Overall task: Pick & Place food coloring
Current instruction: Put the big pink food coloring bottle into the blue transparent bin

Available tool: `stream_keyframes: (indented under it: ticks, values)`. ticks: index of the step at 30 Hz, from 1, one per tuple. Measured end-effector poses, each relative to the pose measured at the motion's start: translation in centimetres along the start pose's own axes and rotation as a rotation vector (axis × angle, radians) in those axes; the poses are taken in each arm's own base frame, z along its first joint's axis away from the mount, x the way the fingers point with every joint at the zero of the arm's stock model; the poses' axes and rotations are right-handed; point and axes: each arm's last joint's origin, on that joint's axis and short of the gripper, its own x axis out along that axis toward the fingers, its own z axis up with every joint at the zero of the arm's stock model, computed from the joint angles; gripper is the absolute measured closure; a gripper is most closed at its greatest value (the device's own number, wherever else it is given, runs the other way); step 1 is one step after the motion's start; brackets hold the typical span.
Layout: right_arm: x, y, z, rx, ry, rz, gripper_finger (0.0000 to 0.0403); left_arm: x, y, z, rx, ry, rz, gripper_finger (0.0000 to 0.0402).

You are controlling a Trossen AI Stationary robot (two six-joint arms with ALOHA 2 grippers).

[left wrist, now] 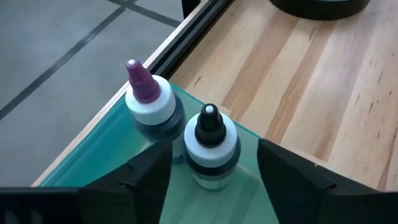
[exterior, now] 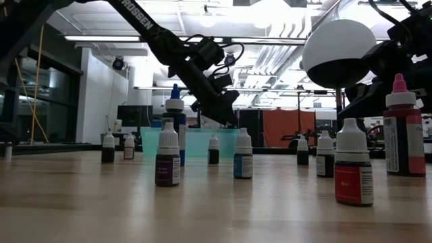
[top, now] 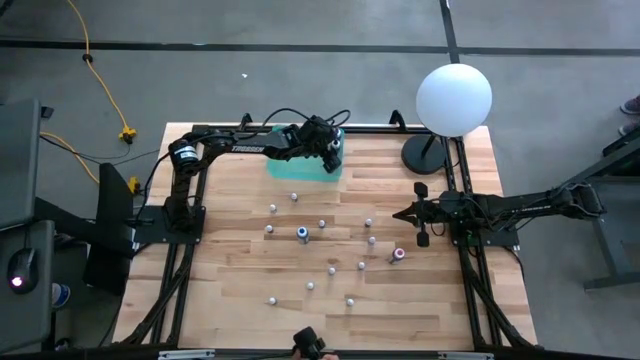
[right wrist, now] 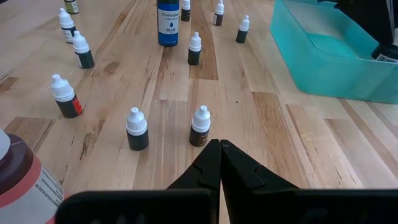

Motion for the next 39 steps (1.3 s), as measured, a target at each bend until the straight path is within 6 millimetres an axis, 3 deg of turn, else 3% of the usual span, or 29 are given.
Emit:
stream_keyframes:
  ticks: [8, 14, 27, 33, 39]
  values:
    - [0.0, 0.0, 0.0, 0.000, 0.000, 0.000, 0.0402, -0.8, 0.1, 0.4, 0.021, 0.004, 0.008, 0.0151]
    - [0.0, 0.0, 0.0, 0.000, 0.000, -0.001, 0.0402, -3.0, 0.5, 1.6, 0.053, -0.018, 0.025, 0.0151]
    - [0.0, 0.0, 0.0, 0.000, 0.000, -0.001, 0.0402, -13.4, 1.4, 6.0, 0.064, -0.177, -0.065, 0.0151]
    - [0.0, 0.0, 0.0, 0.000, 0.000, 0.000, 0.0402, -17.6, -0.9, 7.2, 0.118, -0.297, -0.325, 0.0151]
    - [0.0, 0.0, 0.0, 0.000, 0.000, 0.000, 0.0402, -19.9, -5.1, 7.0, 0.229, -0.336, -0.611, 0.0151]
